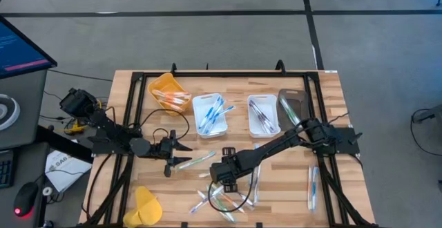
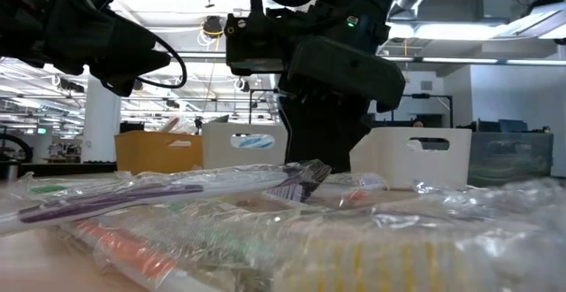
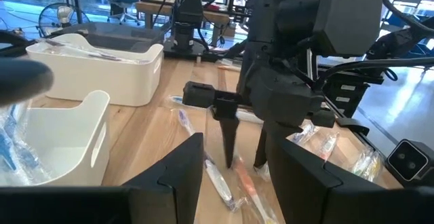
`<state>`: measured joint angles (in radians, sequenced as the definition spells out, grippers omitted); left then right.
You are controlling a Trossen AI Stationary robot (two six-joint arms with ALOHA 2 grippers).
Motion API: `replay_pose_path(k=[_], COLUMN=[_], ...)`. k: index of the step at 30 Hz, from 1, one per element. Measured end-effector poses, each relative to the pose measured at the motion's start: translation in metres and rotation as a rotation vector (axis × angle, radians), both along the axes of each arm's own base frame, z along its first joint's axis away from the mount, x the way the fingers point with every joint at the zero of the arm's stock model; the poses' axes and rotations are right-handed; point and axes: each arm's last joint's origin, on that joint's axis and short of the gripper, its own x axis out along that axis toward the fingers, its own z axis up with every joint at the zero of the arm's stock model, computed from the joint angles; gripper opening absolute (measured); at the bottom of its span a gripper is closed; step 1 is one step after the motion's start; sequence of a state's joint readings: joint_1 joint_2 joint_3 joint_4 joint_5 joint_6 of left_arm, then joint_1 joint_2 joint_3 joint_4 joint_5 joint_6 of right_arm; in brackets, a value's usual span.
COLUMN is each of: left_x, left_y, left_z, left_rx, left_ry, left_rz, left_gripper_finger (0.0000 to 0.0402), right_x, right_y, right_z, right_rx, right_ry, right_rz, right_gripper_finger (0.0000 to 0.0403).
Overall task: Pick & Place Toothbrushes
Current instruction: Put the orange toothbrush into the orange bin
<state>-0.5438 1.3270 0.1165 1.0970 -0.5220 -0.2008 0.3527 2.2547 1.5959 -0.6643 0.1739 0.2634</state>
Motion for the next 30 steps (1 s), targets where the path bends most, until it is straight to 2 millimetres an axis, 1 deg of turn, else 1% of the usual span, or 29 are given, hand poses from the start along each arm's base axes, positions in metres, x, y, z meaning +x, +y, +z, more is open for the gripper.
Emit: replay_pose_path(k=[2,7,8,12,16,20,24,28,30], left_x=[0.0,0.0,0.0,0.0,0.0,0.0,0.0,0.0,0.0], left_y=[0.0,0.0,0.0,0.0,0.0,0.0,0.0,0.0,0.0], left_z=[0.0,-0.001,-0.001,-0.001,-0.001,-0.001,-0.001,-0.001,-0.001], left_rx=[0.001,0.003,0.003,0.003,0.003,0.004,0.005,0.006,0.005], left_ry=[0.002,0.005,0.005,0.005,0.005,0.006,0.008,0.008,0.008], left_rz=[0.0,0.0,0.0,0.0,0.0,-0.001,-0.001,-0.001,-0.001], left_gripper_finger=[0.0154,0.0154,0.0154,0.0154,0.0154,0.0154,0.0154,0.0154,0.0154], right_x=[0.001,0.002,0.002,0.003,0.004,0.005,0.001,-0.004,-0.008], right_y=[0.0,0.002,0.003,0.006,0.007,0.016,0.022,0.032,0.037], right_z=[0.001,0.003,0.003,0.005,0.009,0.019,0.028,0.048,0.054], right_rx=[0.004,0.028,0.031,0.031,0.009,-0.061,-0.128,-0.188,-0.212], right_ry=[-0.001,0.005,0.007,0.007,0.011,0.0,0.048,0.046,0.061], right_rz=[0.001,0.023,0.036,0.046,0.042,0.028,0.027,-0.016,-0.038], right_gripper_finger=[0.0144,0.0028,0.0018,0.0025,0.0011,0.0012,0.0011,0.0011,0.0011])
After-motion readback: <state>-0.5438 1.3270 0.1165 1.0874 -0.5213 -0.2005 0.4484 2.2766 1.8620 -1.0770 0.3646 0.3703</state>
